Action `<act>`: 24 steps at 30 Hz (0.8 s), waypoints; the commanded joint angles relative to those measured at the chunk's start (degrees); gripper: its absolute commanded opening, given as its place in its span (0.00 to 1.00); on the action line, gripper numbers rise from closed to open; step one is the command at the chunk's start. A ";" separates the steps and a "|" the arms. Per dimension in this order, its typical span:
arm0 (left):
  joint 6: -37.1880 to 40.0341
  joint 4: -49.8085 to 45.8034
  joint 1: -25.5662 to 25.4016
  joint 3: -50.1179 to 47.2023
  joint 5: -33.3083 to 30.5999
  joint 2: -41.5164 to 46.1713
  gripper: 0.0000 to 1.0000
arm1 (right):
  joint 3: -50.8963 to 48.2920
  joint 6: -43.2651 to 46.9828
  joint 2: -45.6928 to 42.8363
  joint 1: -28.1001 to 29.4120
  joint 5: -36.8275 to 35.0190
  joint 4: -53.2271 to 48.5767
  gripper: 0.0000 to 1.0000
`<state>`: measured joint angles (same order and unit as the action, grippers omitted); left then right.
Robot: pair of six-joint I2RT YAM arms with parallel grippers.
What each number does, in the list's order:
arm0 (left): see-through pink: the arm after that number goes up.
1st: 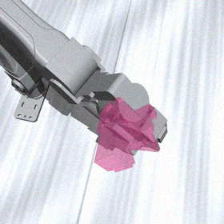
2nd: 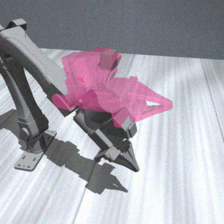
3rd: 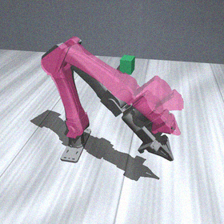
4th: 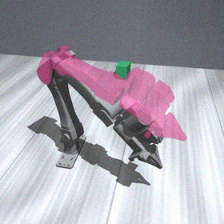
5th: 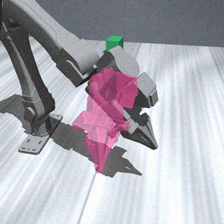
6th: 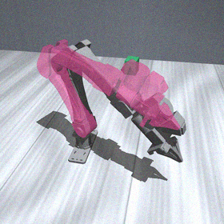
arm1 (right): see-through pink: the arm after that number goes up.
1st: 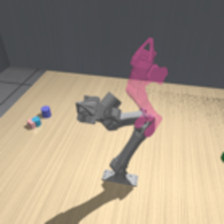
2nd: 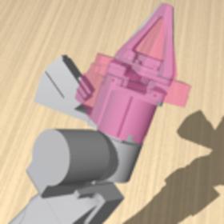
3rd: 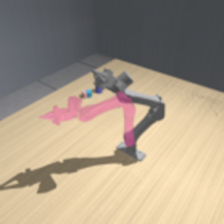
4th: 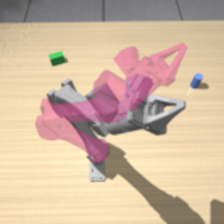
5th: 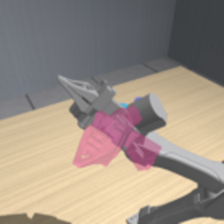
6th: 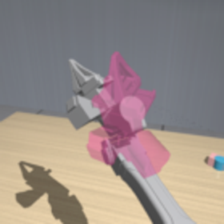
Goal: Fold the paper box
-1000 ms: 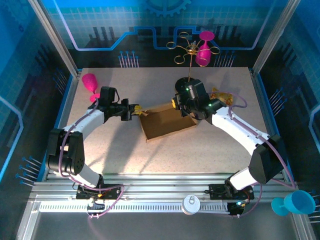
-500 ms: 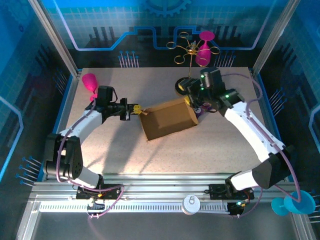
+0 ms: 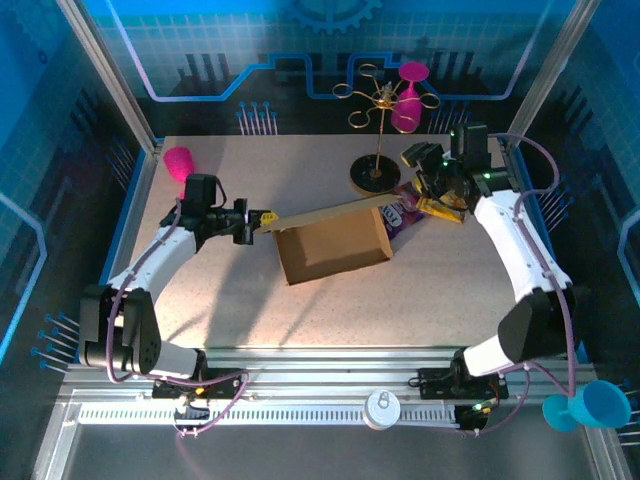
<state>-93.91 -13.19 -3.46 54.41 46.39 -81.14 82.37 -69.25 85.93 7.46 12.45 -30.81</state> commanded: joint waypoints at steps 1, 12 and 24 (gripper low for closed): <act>1.33 -1.13 0.56 -0.06 2.65 1.49 0.00 | -1.51 1.50 4.03 -1.03 6.78 3.53 0.58; 1.04 -0.55 0.56 0.79 2.39 0.80 0.00 | -7.06 -3.99 4.80 0.60 12.97 9.96 0.58; 1.51 1.02 0.66 1.90 2.49 -1.53 0.00 | -11.04 -8.97 3.47 2.84 17.00 14.20 0.58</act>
<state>-93.89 -12.99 -3.14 54.50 46.37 -81.80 72.14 -75.83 91.09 8.84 26.83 -18.79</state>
